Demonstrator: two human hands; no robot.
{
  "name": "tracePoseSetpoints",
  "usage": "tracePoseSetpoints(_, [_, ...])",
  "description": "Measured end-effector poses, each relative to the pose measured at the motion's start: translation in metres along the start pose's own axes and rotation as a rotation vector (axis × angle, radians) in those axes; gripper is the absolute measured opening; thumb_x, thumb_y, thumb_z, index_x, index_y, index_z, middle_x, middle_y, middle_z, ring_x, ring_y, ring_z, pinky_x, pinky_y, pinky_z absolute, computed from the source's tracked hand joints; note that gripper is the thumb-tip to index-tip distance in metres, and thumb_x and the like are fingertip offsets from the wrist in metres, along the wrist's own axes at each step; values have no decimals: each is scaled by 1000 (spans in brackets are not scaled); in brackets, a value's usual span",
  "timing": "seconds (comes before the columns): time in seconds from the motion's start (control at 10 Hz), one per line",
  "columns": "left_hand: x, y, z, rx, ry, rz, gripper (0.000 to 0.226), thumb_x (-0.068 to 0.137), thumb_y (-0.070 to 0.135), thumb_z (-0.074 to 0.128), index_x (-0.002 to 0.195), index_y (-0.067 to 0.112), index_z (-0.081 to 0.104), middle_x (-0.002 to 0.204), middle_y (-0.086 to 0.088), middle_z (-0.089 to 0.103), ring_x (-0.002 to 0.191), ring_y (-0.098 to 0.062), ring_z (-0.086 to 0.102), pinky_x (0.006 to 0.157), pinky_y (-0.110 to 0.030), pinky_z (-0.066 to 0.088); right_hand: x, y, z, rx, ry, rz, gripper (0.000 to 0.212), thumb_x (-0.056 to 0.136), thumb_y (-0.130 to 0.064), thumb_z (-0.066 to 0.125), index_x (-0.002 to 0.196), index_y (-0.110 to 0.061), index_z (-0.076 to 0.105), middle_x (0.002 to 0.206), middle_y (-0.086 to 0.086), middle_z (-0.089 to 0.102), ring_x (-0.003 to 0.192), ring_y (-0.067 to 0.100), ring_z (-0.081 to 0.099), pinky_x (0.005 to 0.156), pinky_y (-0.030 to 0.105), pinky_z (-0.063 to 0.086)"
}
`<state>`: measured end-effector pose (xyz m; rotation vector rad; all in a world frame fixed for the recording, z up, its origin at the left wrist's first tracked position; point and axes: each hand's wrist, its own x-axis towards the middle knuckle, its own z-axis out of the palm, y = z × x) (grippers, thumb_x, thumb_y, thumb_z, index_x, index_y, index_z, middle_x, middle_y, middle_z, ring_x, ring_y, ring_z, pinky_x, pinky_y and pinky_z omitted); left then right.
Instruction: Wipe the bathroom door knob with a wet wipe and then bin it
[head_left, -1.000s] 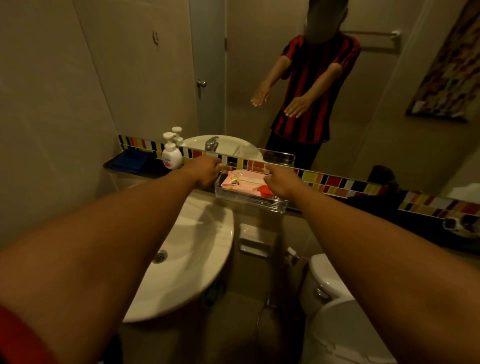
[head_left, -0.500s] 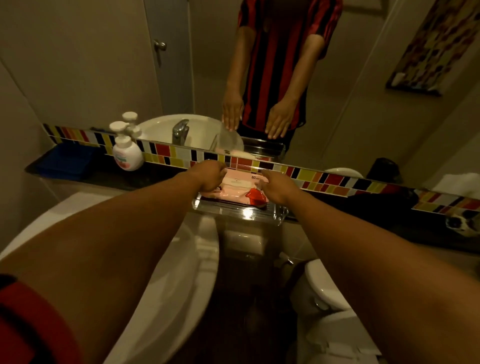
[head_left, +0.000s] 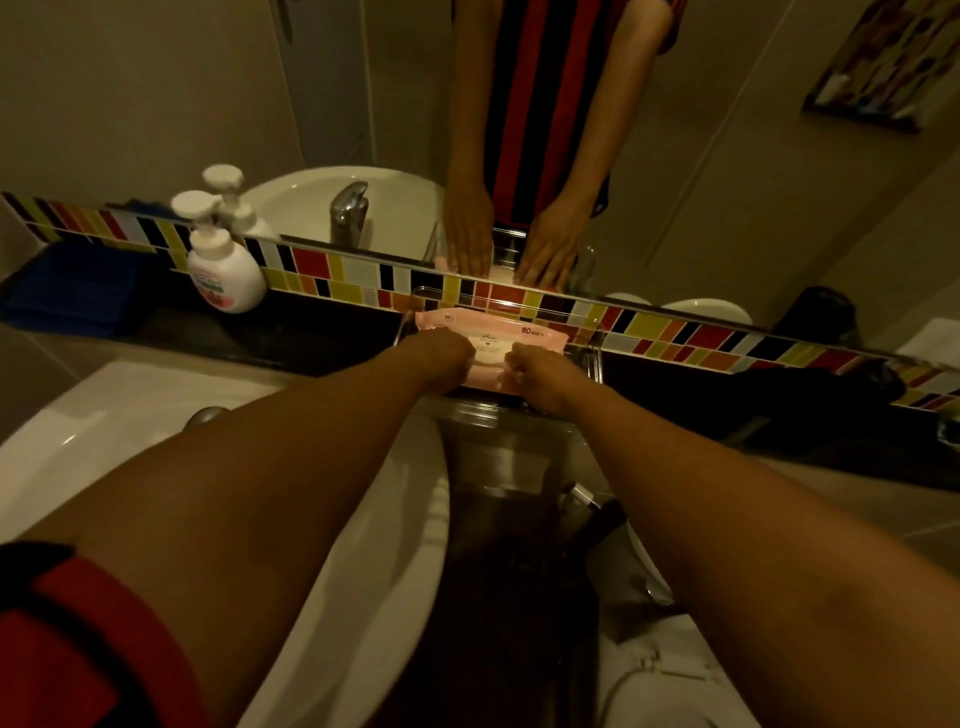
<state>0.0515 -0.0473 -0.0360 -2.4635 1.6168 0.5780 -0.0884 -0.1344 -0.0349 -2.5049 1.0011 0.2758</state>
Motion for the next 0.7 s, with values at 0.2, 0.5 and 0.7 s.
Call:
tracePoseSetpoints(0.2, [7, -3, 6, 36, 64, 71, 34, 92, 17, 58, 125, 12, 59, 128, -12, 60, 118, -28, 57, 102, -39, 49, 9, -1, 2, -66, -41, -20, 33, 97, -25, 52, 126, -10, 57, 145, 13, 48, 124, 30, 51, 101, 39, 44])
tracePoseSetpoints(0.5, [5, -8, -4, -57, 10, 57, 38, 98, 17, 43, 130, 4, 57, 135, -17, 56, 126, -34, 52, 107, -42, 42, 6, -5, 1, -85, -40, -25, 34, 97, -27, 51, 124, -7, 55, 139, 15, 50, 119, 30, 54, 101, 43, 47])
tracePoseSetpoints(0.7, [-18, -16, -27, -82, 134, 15, 46, 97, 14, 47, 143, 13, 45, 146, -13, 48, 130, -30, 48, 108, -39, 41, 1, -19, -25, -33, 38, -16, 43, 97, -22, 51, 138, -9, 47, 139, 14, 51, 124, 30, 51, 103, 41, 45])
